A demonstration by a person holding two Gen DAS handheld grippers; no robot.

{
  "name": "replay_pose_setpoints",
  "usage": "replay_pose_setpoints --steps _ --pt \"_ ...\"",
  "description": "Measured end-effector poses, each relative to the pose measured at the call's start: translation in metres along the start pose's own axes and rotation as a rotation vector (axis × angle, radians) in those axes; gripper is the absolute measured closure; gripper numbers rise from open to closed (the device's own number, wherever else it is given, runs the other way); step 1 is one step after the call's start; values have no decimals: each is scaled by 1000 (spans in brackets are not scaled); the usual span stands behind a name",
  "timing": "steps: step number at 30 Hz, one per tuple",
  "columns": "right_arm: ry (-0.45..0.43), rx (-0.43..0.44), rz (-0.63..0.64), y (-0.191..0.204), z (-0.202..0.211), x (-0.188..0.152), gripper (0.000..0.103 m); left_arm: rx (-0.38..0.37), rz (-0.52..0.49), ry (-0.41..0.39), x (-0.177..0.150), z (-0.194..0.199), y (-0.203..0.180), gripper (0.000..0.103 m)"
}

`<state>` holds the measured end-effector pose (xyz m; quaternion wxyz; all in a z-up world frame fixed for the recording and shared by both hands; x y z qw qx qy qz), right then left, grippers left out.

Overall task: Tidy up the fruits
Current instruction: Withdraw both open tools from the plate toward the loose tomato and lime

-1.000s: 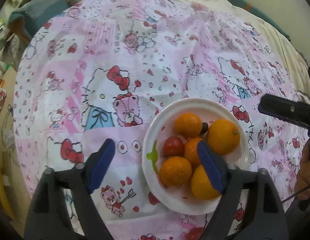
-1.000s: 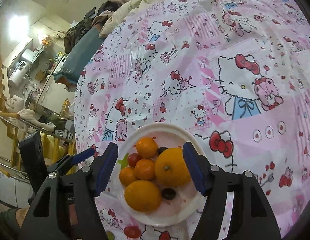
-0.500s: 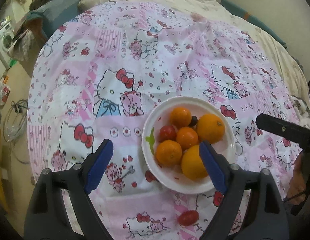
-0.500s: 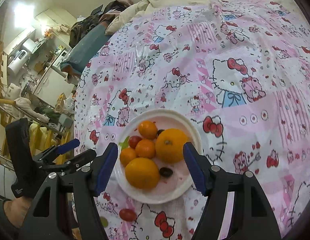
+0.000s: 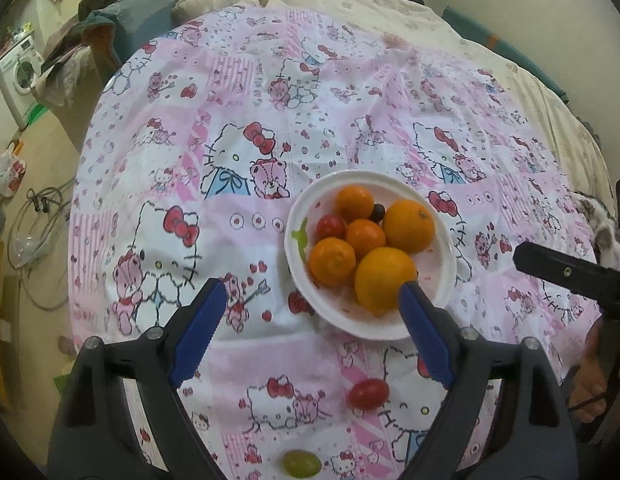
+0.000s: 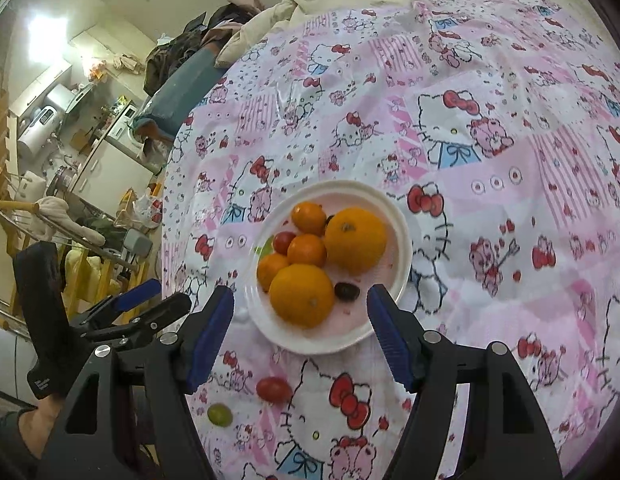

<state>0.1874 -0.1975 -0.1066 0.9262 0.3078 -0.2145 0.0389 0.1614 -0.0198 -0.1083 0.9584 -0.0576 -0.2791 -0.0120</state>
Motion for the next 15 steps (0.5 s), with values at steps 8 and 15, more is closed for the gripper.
replay_pose_setpoints --steps 8,15 --pt "16 9 -12 3 4 -23 31 2 30 -15 -23 17 2 18" --pt "29 3 -45 -4 6 -40 30 -1 56 -10 -41 25 0 18"
Point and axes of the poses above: each gripper's, at about its wrist camera, not at the fingertips, and z roughly against the way its jaws point, y to its left, x to its top, the point moved 9 cm from there along -z, roughly the way its jaws point, and after that the axes turned 3 degrees about -z, right-handed, at the moved point
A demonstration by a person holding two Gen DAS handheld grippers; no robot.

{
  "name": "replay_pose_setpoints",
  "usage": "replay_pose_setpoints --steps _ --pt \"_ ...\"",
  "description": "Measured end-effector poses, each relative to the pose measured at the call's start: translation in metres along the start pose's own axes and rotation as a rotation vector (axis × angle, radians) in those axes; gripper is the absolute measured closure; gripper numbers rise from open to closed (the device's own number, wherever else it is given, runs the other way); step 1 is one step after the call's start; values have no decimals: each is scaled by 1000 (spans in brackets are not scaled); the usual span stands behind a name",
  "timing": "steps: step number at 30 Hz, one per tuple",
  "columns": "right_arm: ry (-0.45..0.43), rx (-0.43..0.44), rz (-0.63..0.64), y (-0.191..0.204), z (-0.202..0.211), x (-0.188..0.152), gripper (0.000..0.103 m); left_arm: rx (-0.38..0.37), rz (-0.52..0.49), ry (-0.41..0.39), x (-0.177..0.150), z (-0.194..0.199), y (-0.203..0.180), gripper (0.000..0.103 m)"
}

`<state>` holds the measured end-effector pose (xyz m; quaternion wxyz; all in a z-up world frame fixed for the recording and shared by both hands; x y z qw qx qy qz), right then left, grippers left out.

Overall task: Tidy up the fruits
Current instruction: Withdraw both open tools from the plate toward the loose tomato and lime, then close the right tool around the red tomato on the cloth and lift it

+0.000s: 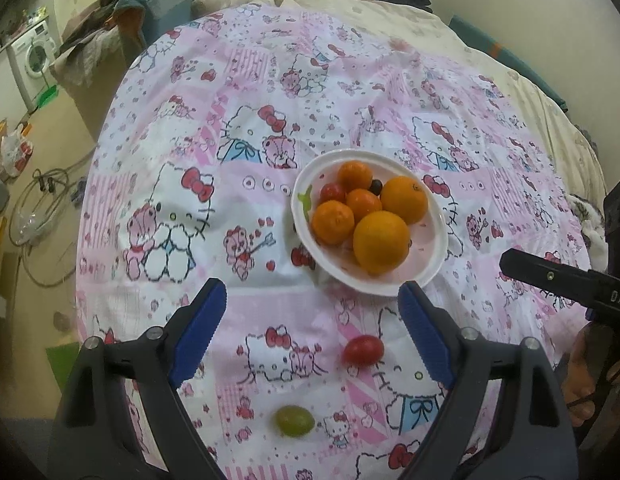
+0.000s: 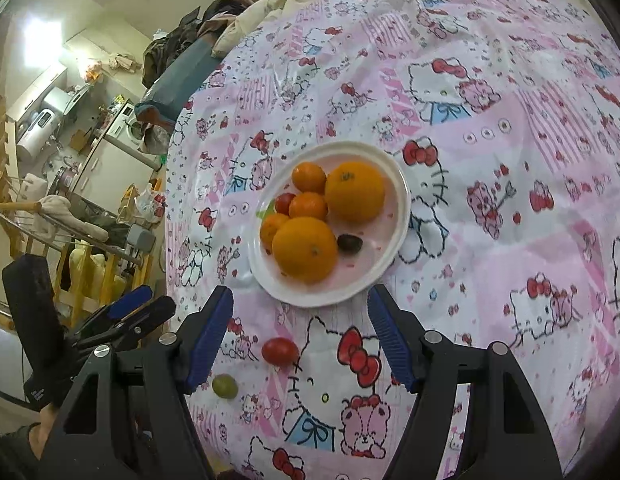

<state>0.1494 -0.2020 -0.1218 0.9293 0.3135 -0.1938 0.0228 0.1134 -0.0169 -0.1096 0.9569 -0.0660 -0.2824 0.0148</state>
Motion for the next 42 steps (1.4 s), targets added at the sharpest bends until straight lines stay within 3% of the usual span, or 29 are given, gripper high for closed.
replay_pose_setpoints --steps 12,18,25,29,35,38,39,40,42 --pt "41 -22 -50 -19 -11 -12 30 11 14 14 -9 -6 -4 17" --pt "75 7 -109 -24 -24 -13 30 49 30 19 -8 -11 6 17" --pt "182 54 -160 -21 -53 -28 30 65 114 56 -12 -16 28 17" --pt "271 45 -92 -2 -82 -46 31 62 138 80 -16 -18 34 17" --pt "366 -35 58 21 -121 -73 45 55 148 85 -18 -16 41 17" --pt "359 -85 156 30 -133 -78 45 62 154 90 -20 -17 46 17" --pt "355 -94 181 33 -135 -78 49 63 160 94 -21 -18 48 17" --pt "354 -108 208 35 -137 -79 60 64 164 97 -22 -19 49 18" --pt "349 -135 259 38 -138 -81 62 67 170 100 -23 -20 51 17"
Point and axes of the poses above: each gripper's, at about its wrist camera, not at the fingertips, and z roughly against the way its jaws point, y to its left, x to its top, the point moved 9 cm from there along -z, roughly the way its jaws point, and after that the axes turned 3 degrees about -z, right-handed, at the moved point
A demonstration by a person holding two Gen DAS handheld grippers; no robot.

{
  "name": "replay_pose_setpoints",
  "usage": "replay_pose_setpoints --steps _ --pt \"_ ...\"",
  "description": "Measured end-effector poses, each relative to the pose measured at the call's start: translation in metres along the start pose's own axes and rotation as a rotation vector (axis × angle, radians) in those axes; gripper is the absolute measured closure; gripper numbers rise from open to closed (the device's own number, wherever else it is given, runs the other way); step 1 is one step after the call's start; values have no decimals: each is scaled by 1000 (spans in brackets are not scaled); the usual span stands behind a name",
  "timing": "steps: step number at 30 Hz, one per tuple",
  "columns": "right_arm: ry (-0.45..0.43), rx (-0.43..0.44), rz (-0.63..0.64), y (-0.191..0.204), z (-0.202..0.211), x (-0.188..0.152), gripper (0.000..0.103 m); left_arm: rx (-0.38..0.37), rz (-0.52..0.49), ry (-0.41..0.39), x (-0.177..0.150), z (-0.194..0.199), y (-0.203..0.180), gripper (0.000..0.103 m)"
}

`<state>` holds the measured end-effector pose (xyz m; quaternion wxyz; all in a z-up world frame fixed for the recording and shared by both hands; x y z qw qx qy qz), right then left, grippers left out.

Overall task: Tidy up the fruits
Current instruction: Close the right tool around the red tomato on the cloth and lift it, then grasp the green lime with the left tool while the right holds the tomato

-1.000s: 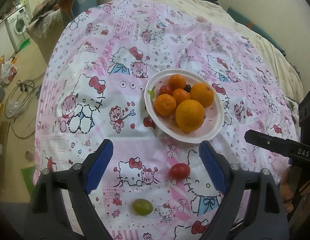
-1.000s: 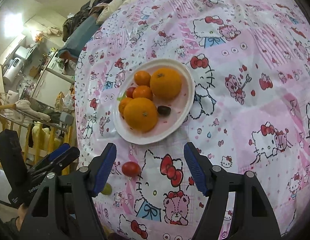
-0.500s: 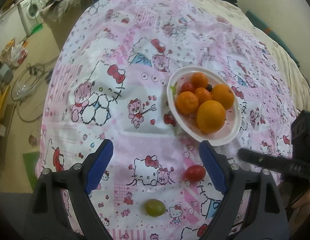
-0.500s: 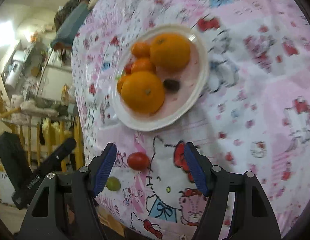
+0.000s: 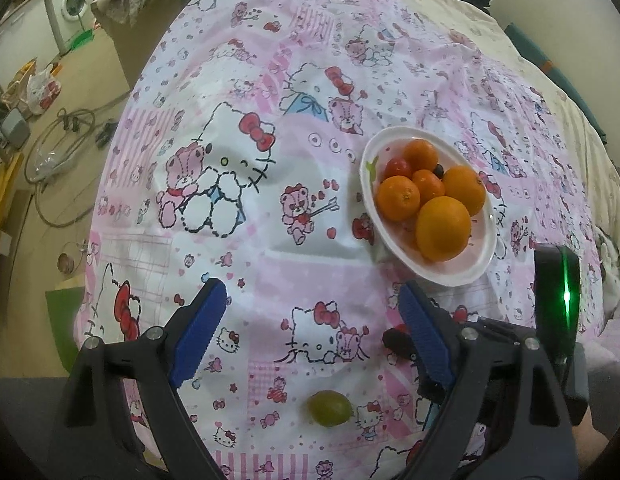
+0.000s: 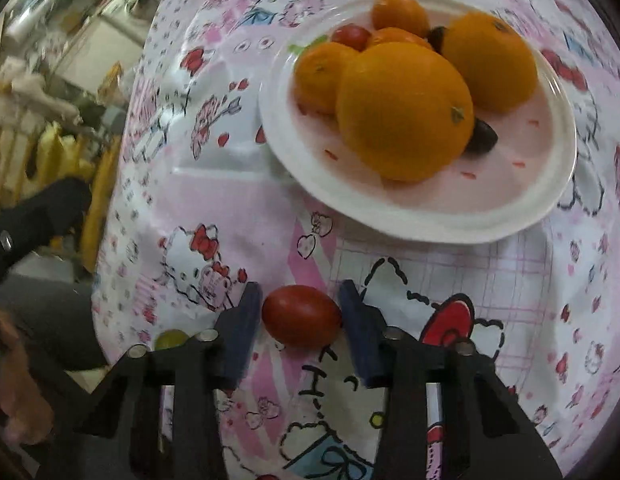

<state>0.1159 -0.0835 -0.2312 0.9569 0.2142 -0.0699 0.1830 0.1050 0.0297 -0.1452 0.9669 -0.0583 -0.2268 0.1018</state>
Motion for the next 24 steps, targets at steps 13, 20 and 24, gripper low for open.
replay_pose_setpoints --steps 13,20,24 --pt "-92 71 -63 -18 39 3 63 16 -10 -12 1 1 1 17" --pt "-196 122 -133 -34 86 3 63 11 -30 -16 -6 9 -2 18" --pt "-253 136 -169 -43 113 2 63 1 -43 2 -20 14 -6 18"
Point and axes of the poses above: each gripper's, at about its wrist camera, not at the fingertips, and z roughly against the way its jaws point, y to its left, x to its top, the point moved 9 cm from there along -z, roughly the way its jaws point, and after that the axes turned 3 degrees about -z, right-handed, at the moved point
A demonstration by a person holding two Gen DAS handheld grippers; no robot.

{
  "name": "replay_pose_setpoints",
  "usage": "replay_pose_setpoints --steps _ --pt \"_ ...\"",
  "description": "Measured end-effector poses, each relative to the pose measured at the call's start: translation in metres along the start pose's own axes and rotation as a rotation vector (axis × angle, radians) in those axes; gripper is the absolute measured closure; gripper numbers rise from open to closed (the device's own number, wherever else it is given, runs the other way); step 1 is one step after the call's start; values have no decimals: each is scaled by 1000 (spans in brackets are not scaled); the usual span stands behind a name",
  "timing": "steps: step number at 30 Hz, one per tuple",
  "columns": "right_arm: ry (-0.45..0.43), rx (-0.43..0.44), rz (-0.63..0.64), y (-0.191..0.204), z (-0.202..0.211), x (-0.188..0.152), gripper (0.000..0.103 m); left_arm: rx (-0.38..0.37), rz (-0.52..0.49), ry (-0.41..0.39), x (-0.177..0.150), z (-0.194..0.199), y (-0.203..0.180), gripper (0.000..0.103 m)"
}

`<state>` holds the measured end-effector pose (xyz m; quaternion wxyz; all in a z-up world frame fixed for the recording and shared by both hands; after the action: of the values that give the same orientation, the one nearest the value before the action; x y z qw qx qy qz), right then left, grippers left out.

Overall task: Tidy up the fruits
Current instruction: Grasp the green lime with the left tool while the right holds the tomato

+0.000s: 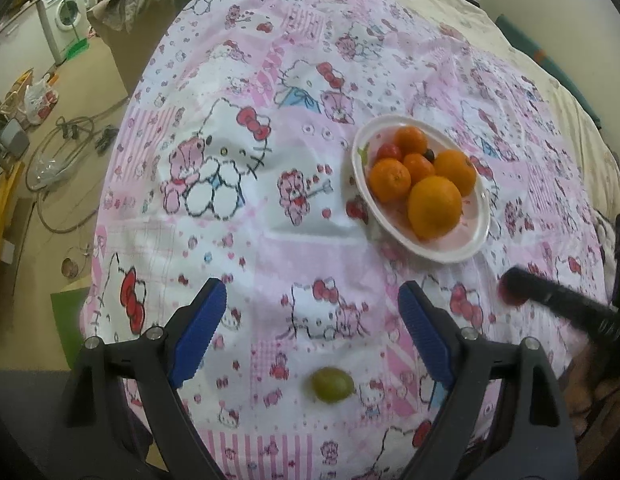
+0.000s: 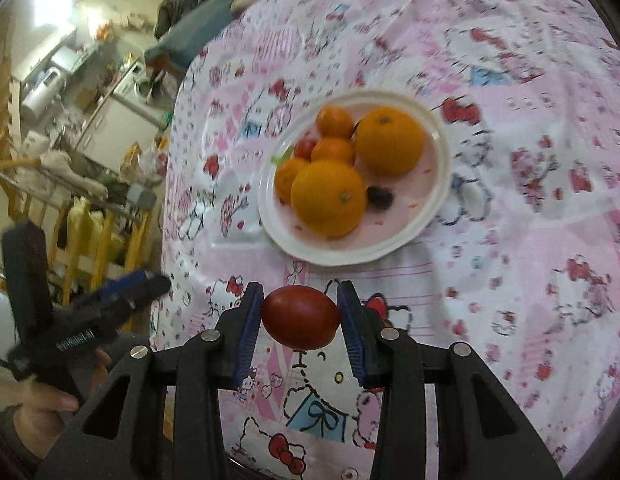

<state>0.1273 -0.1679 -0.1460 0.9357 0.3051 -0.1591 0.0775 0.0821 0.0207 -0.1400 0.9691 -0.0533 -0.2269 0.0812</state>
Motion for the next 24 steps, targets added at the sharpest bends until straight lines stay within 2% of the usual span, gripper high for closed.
replay_pose_setpoints --steps 11,16,21,24 --pt "-57 13 -55 -17 27 10 63 -17 56 47 -31 4 -6 19" --pt "-75 30 -74 -19 33 15 63 -77 104 163 -58 -18 -17 42" --pt "-84 38 -77 -18 38 16 63 -25 89 232 -78 -38 -26 44" --pt "-86 42 -78 -17 39 16 63 27 58 257 -86 -49 -27 50"
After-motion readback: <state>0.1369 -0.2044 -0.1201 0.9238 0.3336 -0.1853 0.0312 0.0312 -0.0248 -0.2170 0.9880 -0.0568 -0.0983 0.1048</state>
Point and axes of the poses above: each gripper's, at about its wrist camera, not at the fingertips, and z roughly against the way its jaws point, y to its left, x to its top, the point moved 9 cm from there along -z, roughly the way its jaws point, and after that the axes turned 3 degrees about -z, right-handed, at the moved point
